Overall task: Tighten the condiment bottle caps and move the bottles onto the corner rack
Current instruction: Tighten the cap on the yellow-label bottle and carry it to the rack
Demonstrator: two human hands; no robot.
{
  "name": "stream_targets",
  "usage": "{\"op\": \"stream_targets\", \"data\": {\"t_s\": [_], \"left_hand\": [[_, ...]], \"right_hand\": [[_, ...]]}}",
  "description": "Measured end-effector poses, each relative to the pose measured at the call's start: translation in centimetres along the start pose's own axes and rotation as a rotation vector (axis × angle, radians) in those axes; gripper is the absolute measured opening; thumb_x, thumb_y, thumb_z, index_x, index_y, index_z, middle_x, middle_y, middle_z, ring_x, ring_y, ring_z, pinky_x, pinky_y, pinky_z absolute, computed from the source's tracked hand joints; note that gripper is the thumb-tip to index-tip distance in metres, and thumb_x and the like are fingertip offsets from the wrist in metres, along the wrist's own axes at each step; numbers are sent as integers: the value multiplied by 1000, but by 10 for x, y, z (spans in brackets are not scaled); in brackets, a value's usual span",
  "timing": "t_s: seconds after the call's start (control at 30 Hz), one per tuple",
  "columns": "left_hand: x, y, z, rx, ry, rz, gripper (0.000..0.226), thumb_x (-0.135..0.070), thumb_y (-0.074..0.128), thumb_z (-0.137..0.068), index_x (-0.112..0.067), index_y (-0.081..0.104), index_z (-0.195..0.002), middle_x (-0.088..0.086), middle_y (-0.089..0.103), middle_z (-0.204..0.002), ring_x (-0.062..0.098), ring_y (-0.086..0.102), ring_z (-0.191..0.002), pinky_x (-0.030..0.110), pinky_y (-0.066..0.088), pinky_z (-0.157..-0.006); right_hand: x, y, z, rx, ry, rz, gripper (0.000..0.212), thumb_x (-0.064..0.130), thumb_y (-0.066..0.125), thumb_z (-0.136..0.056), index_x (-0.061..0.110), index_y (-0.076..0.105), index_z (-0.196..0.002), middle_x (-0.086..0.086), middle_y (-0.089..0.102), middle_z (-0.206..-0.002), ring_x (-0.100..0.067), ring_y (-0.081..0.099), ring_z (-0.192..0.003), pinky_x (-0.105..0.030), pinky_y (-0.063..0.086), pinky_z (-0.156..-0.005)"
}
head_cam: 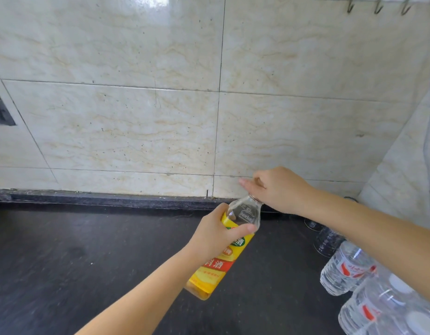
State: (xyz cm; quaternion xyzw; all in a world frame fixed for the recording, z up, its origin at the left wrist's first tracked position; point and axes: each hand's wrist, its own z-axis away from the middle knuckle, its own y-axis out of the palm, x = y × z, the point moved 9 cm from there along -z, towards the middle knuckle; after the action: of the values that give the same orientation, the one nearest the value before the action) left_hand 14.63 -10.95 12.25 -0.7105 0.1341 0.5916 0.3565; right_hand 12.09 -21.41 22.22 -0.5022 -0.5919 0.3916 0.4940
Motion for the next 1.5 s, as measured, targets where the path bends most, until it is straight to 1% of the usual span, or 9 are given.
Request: {"op": "stream_targets", "data": {"t_s": [0.13, 0.23, 0.37, 0.6, 0.83, 0.97, 1.1, 1.33, 1.5], "left_hand": [[-18, 9, 8, 300, 56, 248, 32, -25, 66, -74, -26, 61, -106, -11, 71, -86, 7, 67, -83, 24, 54, -74], [-10, 8, 8, 171, 43, 186, 36, -38, 70, -71, -27, 60, -105, -6, 72, -97, 8, 66, -88, 28, 56, -78], [1, 1, 11, -65, -2, -24, 31, -44, 73, -71, -26, 50, -81, -2, 64, -86, 7, 57, -70, 13, 46, -46], [-19, 7, 9, 262, 60, 249, 53, -44, 70, -63, -27, 58, -113, -5, 71, -96, 11, 68, -88, 25, 56, -75], [-3, 2, 4, -202, 11, -218, 52, -57, 69, -67, -19, 48, -96, -4, 63, -91, 18, 60, -77, 36, 54, -68], [-2, 8, -1, 76, -8, 53, 50, -52, 71, -66, -25, 57, -105, -7, 69, -96, 13, 65, -89, 35, 54, -79], [-14, 18, 2, 278, 44, 149, 55, -48, 71, -65, -29, 57, -115, -7, 70, -103, 13, 67, -98, 31, 55, -84], [10, 21, 0, -22, -34, -125, 52, -50, 72, -70, -13, 48, -98, 9, 63, -87, 17, 53, -64, 39, 58, -57], [8, 9, -2, -61, -32, 117, 34, -36, 70, -78, -18, 54, -102, 2, 66, -98, 12, 63, -81, 16, 53, -56]], "right_hand": [[48, -41, 28, -292, -559, 97, 30, 30, 43, -86, 10, 55, -66, 7, 40, -51, -12, 33, -46, -24, 30, -42], [37, -30, 12, -250, -349, 91, 31, 26, 39, -83, 12, 46, -57, 8, 28, -41, -15, 28, -40, -26, 24, -40], [-4, 15, -3, 118, 139, 149, 41, 39, 34, -92, 13, 47, -63, 0, 48, -56, -23, 46, -58, -31, 30, -48], [37, -39, 17, -253, -445, -78, 28, 31, 41, -84, 15, 48, -63, 12, 23, -40, -6, 35, -40, -14, 30, -44], [-24, 12, -7, -9, 238, 56, 40, 33, 37, -88, 11, 42, -55, -2, 42, -49, -23, 41, -54, -31, 28, -48], [7, -13, 6, -77, -121, -13, 45, 54, 34, -90, 16, 53, -74, 8, 45, -52, -12, 45, -51, -28, 32, -47], [30, -35, 25, -265, -451, 82, 33, 29, 38, -85, 13, 47, -58, 7, 32, -43, -15, 32, -41, -23, 24, -41], [-25, 22, 5, 18, 189, 58, 43, 36, 36, -91, 14, 39, -53, -3, 45, -53, -27, 45, -57, -31, 29, -48], [-42, 27, 37, 91, 381, -478, 56, 68, 27, -84, 26, 45, -115, 2, 65, -86, -16, 66, -63, -30, 51, -53]]}}
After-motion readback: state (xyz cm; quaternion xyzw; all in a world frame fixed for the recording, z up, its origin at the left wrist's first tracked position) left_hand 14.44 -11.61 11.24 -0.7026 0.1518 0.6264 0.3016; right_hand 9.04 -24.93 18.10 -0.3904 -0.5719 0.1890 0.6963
